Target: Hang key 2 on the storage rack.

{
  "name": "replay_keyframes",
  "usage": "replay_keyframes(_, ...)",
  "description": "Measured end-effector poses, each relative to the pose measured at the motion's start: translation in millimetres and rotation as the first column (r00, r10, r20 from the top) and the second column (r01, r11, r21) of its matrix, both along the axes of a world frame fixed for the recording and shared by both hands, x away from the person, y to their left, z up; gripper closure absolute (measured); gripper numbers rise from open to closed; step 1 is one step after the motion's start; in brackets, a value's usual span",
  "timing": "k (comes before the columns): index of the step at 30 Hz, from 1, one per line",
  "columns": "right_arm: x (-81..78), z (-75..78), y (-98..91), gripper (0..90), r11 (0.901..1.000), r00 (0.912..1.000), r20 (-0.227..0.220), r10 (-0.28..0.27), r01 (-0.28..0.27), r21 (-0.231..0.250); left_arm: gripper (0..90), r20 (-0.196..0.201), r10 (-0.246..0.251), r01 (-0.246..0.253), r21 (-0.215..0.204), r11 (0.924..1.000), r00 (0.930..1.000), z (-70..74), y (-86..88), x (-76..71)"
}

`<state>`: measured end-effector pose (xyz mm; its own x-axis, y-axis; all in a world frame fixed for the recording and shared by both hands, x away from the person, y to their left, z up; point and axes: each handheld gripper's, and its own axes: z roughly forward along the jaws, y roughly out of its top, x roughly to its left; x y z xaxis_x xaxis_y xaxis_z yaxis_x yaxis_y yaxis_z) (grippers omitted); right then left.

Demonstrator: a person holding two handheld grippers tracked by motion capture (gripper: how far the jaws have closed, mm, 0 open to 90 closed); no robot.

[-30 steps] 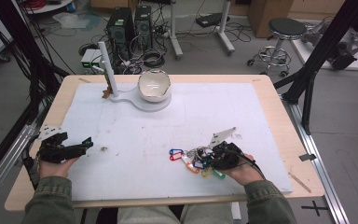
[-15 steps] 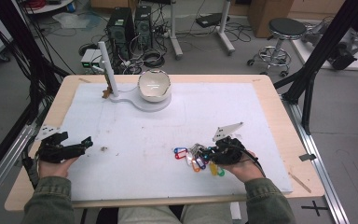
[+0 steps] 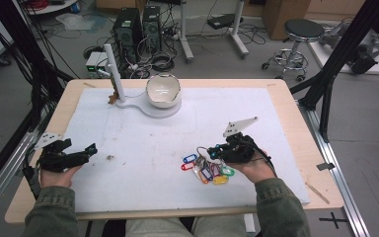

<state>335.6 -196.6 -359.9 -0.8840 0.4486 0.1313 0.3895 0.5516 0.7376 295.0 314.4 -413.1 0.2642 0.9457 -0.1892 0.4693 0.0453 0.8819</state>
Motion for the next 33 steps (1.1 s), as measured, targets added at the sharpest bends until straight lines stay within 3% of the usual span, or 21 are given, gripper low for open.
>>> replay_keyframes(11, 16.7, 27.0, 28.4, 87.0, 0.9985, 0.9983, 0.022, 0.055, -0.054, -0.006, 1.7, 0.002, 0.003, -0.003, -0.003, 1.0000, 1.0000, 0.4, 0.7, -0.5)
replay_keyframes(16, 26.0, 36.1, 36.9, 87.0, 0.9973, 0.9976, 0.003, 0.069, -0.069, 0.023, 1.7, 0.002, -0.001, 0.001, -0.003, 1.0000, 1.0000, 0.3, 1.2, -0.3)
replay_keyframes(22, 37.9, 49.5, 41.7, 87.0, 0.9966, 0.9983, 0.000, 0.058, -0.058, 0.058, 1.7, 0.004, -0.003, 0.004, -0.004, 1.0000, 1.0000, 0.3, 0.9, -0.1)
replay_keyframes(33, 52.5, 64.1, 55.5, 86.9, 0.9980, 0.9999, -0.008, 0.013, -0.013, 0.061, 1.7, 0.014, 0.010, -0.010, -0.009, 0.9999, 0.9999, 1.1, 1.9, -0.7)
